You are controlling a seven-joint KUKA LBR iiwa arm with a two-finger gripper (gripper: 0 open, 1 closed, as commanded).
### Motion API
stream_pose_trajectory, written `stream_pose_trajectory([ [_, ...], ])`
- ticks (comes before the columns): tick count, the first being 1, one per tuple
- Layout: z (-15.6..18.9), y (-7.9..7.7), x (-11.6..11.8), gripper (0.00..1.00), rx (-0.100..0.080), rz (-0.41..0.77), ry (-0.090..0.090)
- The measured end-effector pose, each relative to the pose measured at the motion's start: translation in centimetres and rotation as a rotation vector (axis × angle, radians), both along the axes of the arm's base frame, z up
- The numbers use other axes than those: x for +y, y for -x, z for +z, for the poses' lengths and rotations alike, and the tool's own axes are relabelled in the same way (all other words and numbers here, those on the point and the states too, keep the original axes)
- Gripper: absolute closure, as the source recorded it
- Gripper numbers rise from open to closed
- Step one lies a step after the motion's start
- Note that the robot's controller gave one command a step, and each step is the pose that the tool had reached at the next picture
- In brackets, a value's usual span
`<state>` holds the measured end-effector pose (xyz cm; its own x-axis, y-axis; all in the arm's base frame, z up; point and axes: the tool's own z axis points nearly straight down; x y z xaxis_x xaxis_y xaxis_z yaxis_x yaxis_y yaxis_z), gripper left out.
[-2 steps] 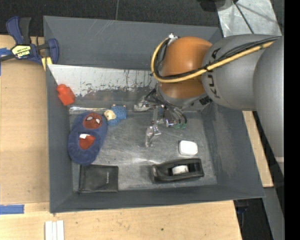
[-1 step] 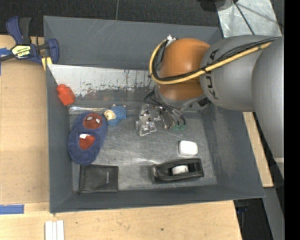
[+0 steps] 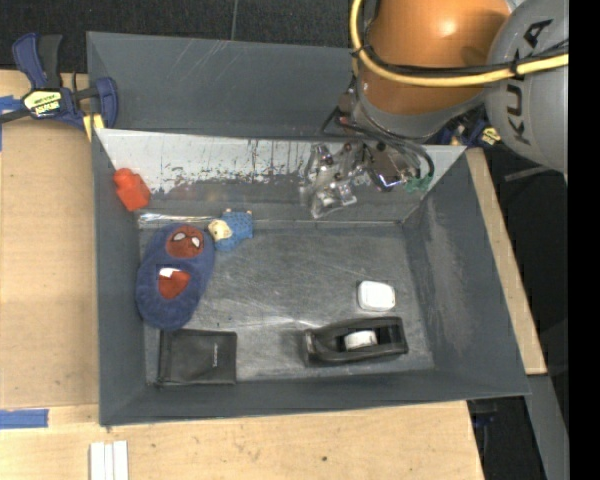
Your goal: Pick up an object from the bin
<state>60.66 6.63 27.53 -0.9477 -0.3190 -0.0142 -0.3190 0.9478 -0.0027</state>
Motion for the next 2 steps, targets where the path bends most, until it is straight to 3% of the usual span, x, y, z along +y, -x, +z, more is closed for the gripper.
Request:
stream_pose_trajectory([
  [1,-7.4,1.6,-0.1,1.0,0.018,0.003,0.002],
  [2,-9.2,8.1,2.5,1.0,0.016,-0.132,0.001],
])
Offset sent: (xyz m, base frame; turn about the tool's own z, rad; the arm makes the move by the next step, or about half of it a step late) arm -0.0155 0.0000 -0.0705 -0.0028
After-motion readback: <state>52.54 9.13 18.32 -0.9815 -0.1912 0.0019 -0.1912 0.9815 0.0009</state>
